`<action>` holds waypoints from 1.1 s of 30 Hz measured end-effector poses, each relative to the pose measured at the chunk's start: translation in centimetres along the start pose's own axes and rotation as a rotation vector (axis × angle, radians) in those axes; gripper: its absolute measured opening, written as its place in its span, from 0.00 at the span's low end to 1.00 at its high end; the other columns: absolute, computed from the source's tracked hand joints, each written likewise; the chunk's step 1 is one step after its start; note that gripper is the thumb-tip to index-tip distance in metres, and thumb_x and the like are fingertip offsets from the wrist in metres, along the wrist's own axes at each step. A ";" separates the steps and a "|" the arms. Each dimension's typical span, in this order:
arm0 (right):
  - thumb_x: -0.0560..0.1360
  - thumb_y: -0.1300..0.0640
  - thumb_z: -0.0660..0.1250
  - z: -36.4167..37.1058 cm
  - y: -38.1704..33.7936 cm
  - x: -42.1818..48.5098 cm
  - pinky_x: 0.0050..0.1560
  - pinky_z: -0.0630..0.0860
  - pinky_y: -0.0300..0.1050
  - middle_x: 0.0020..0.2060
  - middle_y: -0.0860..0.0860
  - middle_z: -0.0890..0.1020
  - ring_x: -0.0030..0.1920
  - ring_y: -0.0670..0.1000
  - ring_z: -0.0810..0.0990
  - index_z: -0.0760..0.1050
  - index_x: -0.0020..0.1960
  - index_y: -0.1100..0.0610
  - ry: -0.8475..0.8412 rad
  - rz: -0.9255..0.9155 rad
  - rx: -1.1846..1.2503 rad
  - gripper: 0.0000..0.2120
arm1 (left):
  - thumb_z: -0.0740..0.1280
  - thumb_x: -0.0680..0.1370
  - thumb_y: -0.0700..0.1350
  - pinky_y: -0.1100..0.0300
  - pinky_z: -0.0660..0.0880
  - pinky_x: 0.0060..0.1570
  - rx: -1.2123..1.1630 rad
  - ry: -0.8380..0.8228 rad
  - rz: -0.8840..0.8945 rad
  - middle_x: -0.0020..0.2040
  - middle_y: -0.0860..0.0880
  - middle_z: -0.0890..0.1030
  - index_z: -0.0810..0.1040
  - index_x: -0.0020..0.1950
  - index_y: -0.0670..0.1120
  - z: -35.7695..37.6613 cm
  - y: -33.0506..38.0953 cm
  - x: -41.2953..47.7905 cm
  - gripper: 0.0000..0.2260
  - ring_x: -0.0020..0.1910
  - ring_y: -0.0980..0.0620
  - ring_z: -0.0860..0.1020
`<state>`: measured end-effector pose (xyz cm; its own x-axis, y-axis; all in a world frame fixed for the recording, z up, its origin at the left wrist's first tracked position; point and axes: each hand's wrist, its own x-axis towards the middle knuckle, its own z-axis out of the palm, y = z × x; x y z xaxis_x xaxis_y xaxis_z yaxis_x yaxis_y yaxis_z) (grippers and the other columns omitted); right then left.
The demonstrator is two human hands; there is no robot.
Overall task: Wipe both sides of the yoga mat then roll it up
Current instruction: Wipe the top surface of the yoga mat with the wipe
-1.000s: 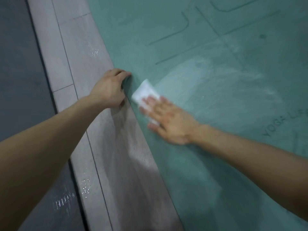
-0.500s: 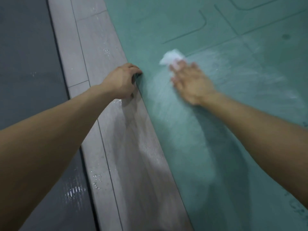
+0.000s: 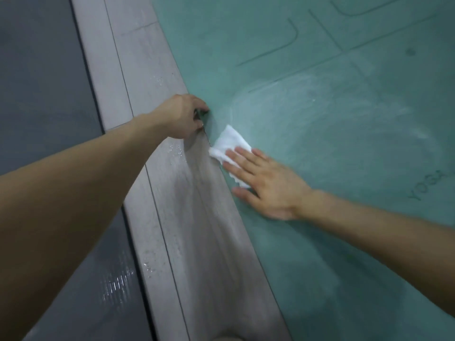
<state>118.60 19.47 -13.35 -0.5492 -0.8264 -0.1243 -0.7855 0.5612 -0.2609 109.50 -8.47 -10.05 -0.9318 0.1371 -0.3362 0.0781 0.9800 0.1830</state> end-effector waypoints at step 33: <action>0.86 0.36 0.40 3.7 2.3 -20.1 0.84 0.44 0.61 0.86 0.44 0.47 0.85 0.47 0.44 0.47 0.86 0.44 0.178 0.719 -0.015 0.31 | 0.68 0.82 0.47 0.48 0.65 0.76 -0.030 0.082 0.098 0.77 0.44 0.71 0.74 0.77 0.46 8.7 13.6 -11.6 0.23 0.75 0.39 0.69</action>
<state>128.92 37.19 -15.01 -0.9666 -0.2354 -0.1018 -0.2176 0.9628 -0.1601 124.47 4.51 -11.71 -0.9459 0.2189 -0.2393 0.1610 0.9575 0.2393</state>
